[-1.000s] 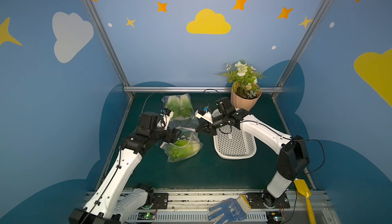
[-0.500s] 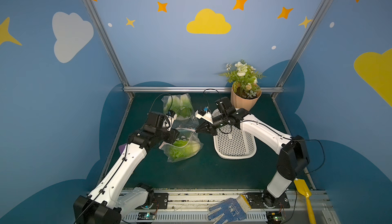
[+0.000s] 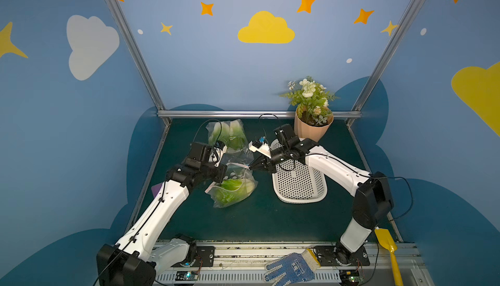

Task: Open the zip-top bag and take out the chinese cabbages
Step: Adjust the zipper food storage bag at the center of the board.

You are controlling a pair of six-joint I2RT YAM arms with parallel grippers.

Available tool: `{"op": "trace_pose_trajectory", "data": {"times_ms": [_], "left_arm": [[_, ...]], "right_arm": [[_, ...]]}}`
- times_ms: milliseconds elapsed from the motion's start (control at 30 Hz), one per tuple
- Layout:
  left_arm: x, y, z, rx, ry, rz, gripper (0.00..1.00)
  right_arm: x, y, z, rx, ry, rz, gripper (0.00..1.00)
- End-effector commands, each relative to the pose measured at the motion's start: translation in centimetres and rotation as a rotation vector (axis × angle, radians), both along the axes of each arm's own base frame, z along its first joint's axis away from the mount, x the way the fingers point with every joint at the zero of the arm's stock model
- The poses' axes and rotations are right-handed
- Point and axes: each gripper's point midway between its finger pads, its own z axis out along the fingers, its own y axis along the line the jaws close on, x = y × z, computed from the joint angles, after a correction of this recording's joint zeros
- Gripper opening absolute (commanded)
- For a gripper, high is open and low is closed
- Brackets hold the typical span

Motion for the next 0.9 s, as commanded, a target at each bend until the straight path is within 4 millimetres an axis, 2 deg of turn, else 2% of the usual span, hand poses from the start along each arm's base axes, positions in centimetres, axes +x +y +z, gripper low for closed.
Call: {"op": "trace_pose_trajectory", "data": {"times_ms": [0, 100, 200, 367, 533, 600, 700, 767, 867], "left_arm": [[0.1, -0.2, 1.4, -0.052, -0.035, 0.029, 0.05], [-0.5, -0.5, 2.2, -0.102, -0.037, 0.053, 0.05], [-0.9, -0.4, 3.3, -0.145, -0.057, 0.100, 0.05], [-1.0, 0.2, 4.8, -0.216, -0.077, 0.239, 0.05], [-1.0, 0.4, 4.7, -0.278, -0.035, 0.391, 0.05], [-0.9, 0.7, 4.6, -0.280, -0.049, 0.446, 0.05], [-0.8, 0.8, 4.3, -0.295, -0.082, 0.519, 0.05], [-0.7, 0.0, 4.1, -0.339, -0.099, 0.513, 0.05], [-0.7, -1.2, 3.4, -0.390, -0.090, 0.501, 0.05]], "right_arm": [[-0.2, 0.4, 1.0, 0.028, 0.014, 0.015, 0.52], [0.0, 0.2, 1.9, 0.035, 0.001, -0.007, 0.69], [0.5, -0.3, 2.9, 0.038, -0.021, -0.062, 0.78], [0.6, -1.2, 4.5, 0.048, -0.061, -0.132, 0.81], [0.7, -1.8, 4.6, 0.045, -0.038, -0.227, 0.79], [0.2, -1.8, 4.6, 0.048, -0.022, -0.238, 0.71], [-0.7, -1.7, 4.6, 0.051, -0.008, -0.247, 0.52], [-1.5, -1.4, 4.3, 0.046, -0.014, -0.245, 0.36], [-3.0, -0.6, 3.7, 0.034, -0.021, -0.227, 0.21]]}}
